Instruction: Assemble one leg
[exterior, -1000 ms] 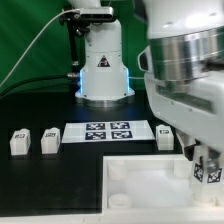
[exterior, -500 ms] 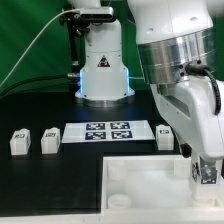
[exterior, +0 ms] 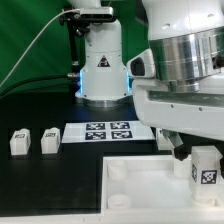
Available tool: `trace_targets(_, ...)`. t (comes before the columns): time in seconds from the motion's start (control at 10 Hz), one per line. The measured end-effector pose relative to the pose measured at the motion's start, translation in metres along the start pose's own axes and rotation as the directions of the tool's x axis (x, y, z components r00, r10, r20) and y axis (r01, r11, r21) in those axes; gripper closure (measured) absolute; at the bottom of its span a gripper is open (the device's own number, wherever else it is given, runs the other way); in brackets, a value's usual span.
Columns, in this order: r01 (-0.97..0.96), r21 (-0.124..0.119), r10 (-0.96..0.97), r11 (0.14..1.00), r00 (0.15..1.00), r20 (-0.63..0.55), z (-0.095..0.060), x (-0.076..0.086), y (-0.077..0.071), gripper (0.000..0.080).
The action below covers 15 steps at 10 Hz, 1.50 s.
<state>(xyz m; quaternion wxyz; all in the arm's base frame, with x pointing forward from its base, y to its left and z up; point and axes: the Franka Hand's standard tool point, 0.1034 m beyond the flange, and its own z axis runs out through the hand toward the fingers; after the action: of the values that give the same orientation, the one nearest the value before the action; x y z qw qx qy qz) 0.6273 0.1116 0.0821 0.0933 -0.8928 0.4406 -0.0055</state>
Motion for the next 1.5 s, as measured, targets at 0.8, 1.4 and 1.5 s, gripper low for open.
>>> trace_targets(0.8,0.56,-0.09,-0.556,0.824,0.828,0.066,0.0009,-0.0058,-0.0019,0.036)
trace_targets(1.4,-0.397,-0.106,0.399,0.911,0.917,-0.002,-0.0007,-0.0064,-0.0029,0.0504)
trace_targets(1.5,-0.549,-0.09,0.553,0.831,0.833,0.024,-0.0006,-0.0034,-0.0023,0.0505)
